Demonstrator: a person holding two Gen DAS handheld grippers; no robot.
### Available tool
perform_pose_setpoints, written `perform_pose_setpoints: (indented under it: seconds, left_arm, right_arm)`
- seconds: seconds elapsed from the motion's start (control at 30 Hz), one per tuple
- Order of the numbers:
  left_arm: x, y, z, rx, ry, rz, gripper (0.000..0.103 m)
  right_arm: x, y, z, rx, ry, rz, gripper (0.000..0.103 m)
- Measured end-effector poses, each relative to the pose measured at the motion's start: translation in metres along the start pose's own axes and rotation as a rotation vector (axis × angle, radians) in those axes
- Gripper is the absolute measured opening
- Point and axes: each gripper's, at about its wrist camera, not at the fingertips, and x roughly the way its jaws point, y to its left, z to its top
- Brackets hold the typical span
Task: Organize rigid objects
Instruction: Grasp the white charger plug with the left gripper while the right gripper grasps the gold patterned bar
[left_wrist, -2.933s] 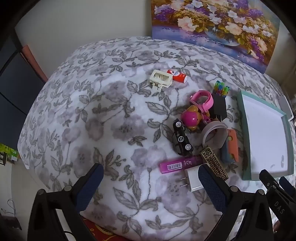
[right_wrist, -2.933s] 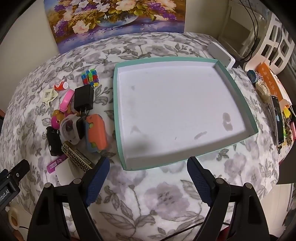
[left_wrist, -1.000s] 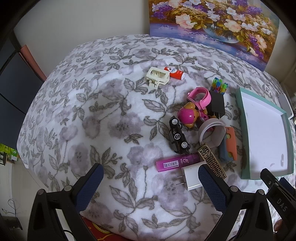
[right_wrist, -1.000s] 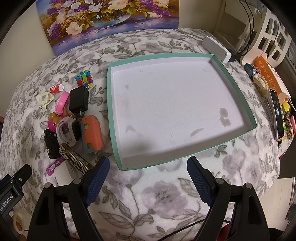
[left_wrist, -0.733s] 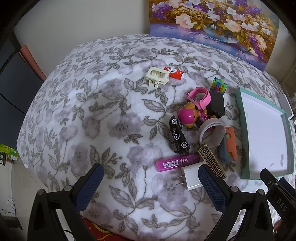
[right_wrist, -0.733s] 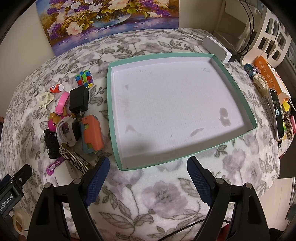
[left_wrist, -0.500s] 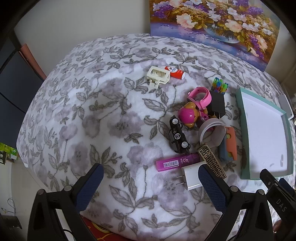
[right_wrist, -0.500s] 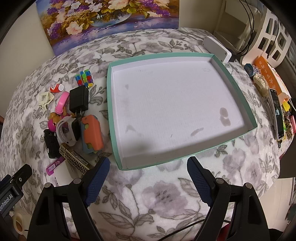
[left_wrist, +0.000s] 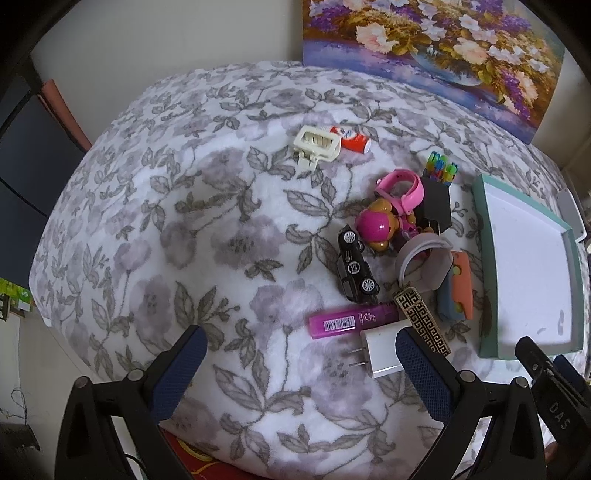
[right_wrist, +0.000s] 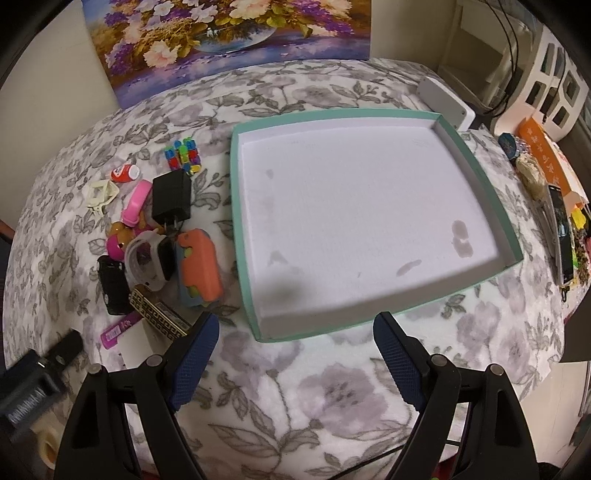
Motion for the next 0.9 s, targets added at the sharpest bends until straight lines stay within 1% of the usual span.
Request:
perform_pose_setpoints:
  seconds: [0.2,0.27,0.33,0.43,0.5,0.6,0.67,0.73,0.9]
  left_arm:
    - [0.026,-0.010,-0.006,-0.004,0.110,-0.064,0.103]
    - [0.032,-0.015,-0.007,0.006,0.130,-0.076,0.103]
    - [0.038,-0.016,-0.008,0.014,0.151,-0.075,0.103]
    - [0.043,-0.013,-0.009,-0.003,0.177,-0.059,0.103]
    - [0.046,-0.013,-0.012,-0.004,0.192,-0.077,0.103]
    - [0.047,-0.020,-0.014,0.014,0.201,-0.101,0.100]
    - [0.048,-0.026,-0.016,0.032,0.203,-0.107,0.089]
    - [0.050,-0.031,-0.017,0.046,0.211,-0.112,0.085]
    - [0.052,-0.042,-0.017,0.045,0.207,-0.168,0.078]
  right_arm:
    - [0.011,0.005,0.006,0.024,0.039,-0.012,0.086]
    - [0.013,0.007,0.005,0.030,0.049,-0.002,0.086]
    - [0.014,0.009,0.005,0.029,0.054,0.010,0.086]
    - [0.014,0.017,0.005,0.020,0.056,0.021,0.086]
    - [0.014,0.020,0.005,0.020,0.059,0.021,0.086]
    - [0.015,0.023,0.004,0.013,0.063,0.020,0.086]
    - [0.015,0.024,0.003,0.012,0.065,0.017,0.086]
    - [0.016,0.024,0.003,0.013,0.068,0.016,0.086]
    - [0.015,0.018,0.006,0.040,0.064,0.017,0.086]
